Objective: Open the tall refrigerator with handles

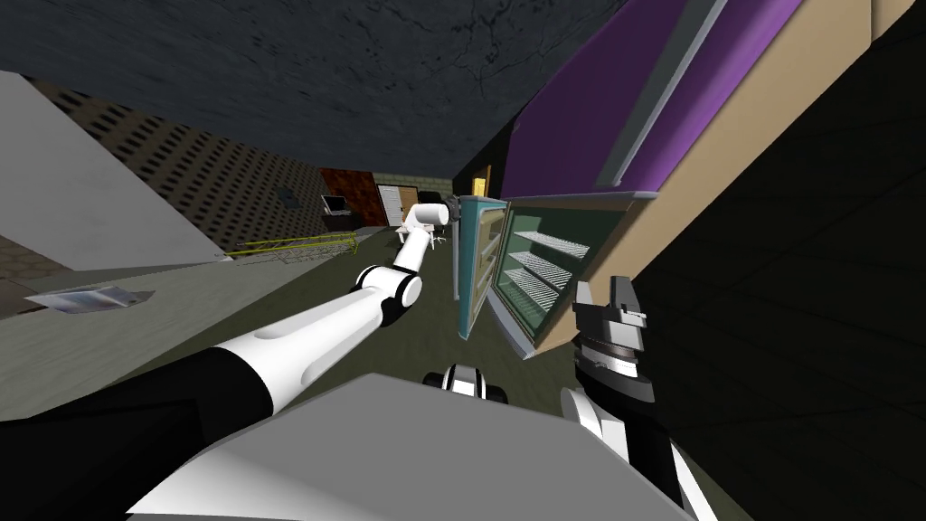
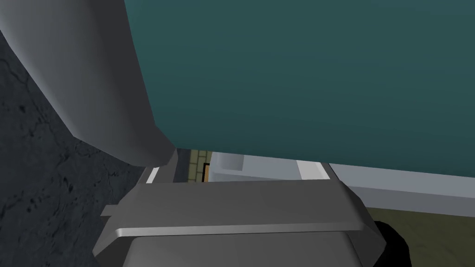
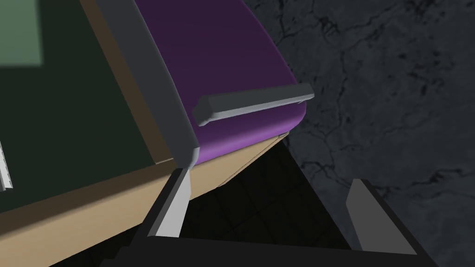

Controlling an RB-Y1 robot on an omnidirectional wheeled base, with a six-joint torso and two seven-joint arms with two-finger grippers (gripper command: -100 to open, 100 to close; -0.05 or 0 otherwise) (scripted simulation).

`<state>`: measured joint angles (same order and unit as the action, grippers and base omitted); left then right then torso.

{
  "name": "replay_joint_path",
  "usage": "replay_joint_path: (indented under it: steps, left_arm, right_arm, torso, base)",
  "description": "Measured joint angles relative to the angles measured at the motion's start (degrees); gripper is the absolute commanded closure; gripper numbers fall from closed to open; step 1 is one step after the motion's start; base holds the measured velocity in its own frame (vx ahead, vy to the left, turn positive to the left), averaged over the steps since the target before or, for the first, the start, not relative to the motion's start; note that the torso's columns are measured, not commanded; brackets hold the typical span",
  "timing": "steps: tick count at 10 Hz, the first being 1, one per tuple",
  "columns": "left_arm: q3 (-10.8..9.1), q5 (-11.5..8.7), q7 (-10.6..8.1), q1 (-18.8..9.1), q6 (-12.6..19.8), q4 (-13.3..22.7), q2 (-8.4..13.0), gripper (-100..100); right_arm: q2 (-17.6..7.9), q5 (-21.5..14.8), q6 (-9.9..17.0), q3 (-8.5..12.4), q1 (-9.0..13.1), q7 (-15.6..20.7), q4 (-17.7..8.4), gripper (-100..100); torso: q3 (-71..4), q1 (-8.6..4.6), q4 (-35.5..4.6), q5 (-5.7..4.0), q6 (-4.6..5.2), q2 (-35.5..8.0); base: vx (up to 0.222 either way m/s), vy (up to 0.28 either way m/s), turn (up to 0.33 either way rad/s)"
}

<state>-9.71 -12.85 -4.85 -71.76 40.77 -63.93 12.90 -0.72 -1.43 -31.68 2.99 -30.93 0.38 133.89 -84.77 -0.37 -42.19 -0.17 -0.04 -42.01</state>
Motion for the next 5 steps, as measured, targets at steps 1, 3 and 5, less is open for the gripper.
replay_joint_path:
  steps: [1,3,5]
  left_arm:
    - [0.02,-0.15,-0.06,-0.19,0.00,-0.19,-0.12,100]
    - [0.51,-0.93,0.10,0.11,0.66,-0.68,-0.83,100]
    - [1.19,-2.80,0.97,-0.26,0.52,-0.20,-1.25,100]
  right_arm:
    - [0.02,0.00,0.00,-0.02,0.00,0.00,0.00,0]
    - [0.00,0.00,0.00,0.00,0.00,0.00,0.00,0]
    - [-0.01,0.00,0.00,0.01,-0.01,0.00,0.00,0]
  torso:
    - [0.13,-0.32,0.05,-0.03,-0.10,-0.18]
    - [-0.10,0.46,-0.12,0.09,0.16,0.15]
    - [-0.15,0.54,-0.12,0.15,0.11,0.18]
  base:
    - [0.054,0.163,-0.064]
    - [0.122,0.327,-0.106]
    - [0.148,0.375,-0.119]
